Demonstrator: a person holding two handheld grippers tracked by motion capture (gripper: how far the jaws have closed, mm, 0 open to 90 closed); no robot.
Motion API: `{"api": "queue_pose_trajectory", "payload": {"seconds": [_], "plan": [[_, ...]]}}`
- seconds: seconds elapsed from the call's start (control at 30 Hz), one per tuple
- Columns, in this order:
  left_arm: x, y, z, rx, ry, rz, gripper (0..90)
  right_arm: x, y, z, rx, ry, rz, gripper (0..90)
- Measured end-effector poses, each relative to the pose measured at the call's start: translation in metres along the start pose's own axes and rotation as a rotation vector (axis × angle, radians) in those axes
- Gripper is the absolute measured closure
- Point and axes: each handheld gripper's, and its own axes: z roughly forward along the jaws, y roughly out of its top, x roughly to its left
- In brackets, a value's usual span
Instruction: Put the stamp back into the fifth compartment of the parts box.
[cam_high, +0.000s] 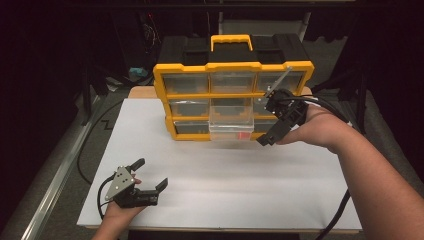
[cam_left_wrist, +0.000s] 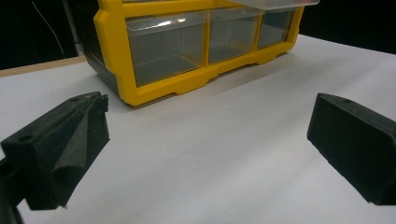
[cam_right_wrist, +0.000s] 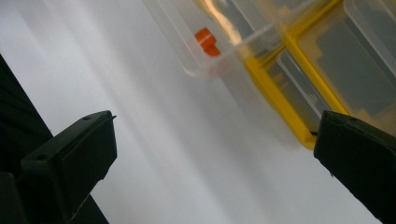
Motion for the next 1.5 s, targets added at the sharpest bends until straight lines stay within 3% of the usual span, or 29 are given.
{"api": "queue_pose_trajectory", "payload": {"seconds": [0.53, 0.8, 1.07, 1.5], "plan": [[0.002, 0.000, -0.001, 0.000, 0.010, -0.011, 0.3, -0.005, -0.048, -0.006, 0.025, -0.038, 0.042, 0.1], [0.002, 0.000, -0.001, 0.001, 0.012, -0.013, 0.3, -0.005, -0.056, 0.000, 0.037, -0.052, 0.042, 0.2], [0.003, 0.000, -0.002, 0.004, 0.014, -0.012, 0.3, -0.003, -0.060, 0.025, 0.070, -0.052, 0.037, 0.2], [0.004, 0.000, -0.002, -0.001, 0.017, -0.016, 0.3, 0.003, -0.071, 0.088, 0.148, -0.040, 0.027, 0.2]]}}
